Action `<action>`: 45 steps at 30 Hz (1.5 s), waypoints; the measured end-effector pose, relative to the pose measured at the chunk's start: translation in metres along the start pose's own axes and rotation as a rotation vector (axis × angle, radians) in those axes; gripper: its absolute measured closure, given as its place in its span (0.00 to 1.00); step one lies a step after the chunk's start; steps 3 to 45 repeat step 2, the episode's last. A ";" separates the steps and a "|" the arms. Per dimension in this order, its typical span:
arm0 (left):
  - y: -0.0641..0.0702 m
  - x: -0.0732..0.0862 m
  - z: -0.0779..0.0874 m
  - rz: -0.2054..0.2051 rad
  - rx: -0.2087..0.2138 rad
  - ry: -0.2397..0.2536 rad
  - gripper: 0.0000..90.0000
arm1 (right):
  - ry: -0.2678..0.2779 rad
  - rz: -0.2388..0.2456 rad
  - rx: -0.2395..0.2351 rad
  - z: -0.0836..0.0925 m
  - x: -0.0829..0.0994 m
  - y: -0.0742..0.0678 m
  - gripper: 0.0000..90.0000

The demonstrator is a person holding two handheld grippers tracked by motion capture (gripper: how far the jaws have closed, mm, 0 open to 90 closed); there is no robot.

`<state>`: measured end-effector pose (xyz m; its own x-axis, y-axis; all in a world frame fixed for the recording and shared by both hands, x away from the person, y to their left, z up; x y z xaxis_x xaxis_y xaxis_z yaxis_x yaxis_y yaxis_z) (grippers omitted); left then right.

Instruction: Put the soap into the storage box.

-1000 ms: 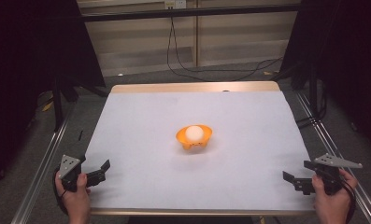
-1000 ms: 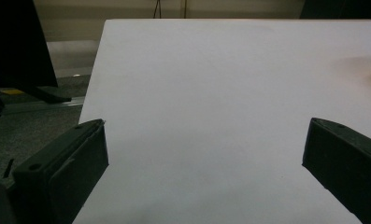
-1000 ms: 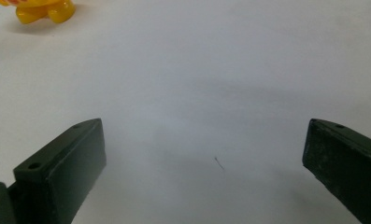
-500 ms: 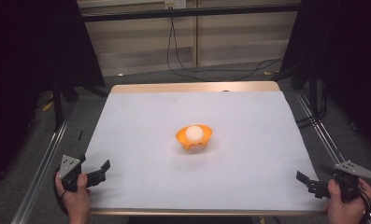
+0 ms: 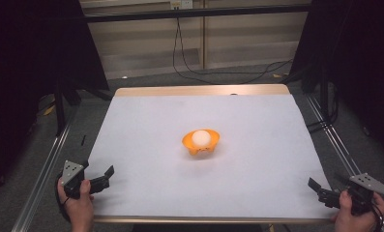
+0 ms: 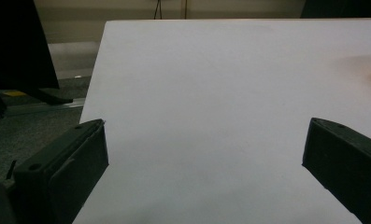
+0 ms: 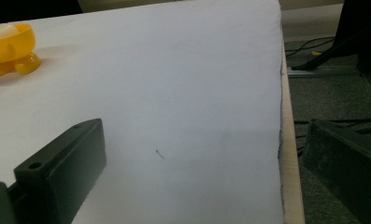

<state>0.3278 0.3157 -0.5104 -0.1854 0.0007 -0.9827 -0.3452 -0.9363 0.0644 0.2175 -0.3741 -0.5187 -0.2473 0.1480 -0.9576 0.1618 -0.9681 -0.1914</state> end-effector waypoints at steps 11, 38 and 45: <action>0.000 0.000 0.000 0.001 0.000 0.000 0.00 | -0.006 0.000 -0.002 0.000 0.000 0.000 0.00; 0.000 0.000 0.000 0.001 0.000 0.000 0.00 | -0.006 0.000 -0.002 0.000 0.000 0.000 0.00; 0.000 0.000 0.000 0.001 0.000 0.000 0.00 | -0.006 0.000 -0.002 0.000 0.000 0.000 0.00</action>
Point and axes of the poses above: each handheld gripper's, and its own axes: z roughly backward along the jaws, x roughly out of its underside, y roughly to its right, the point moved 7 cm from there along -z, roughly forward along the jaws, and after that the axes turned 13 degrees about y, right-handed, at the moved point
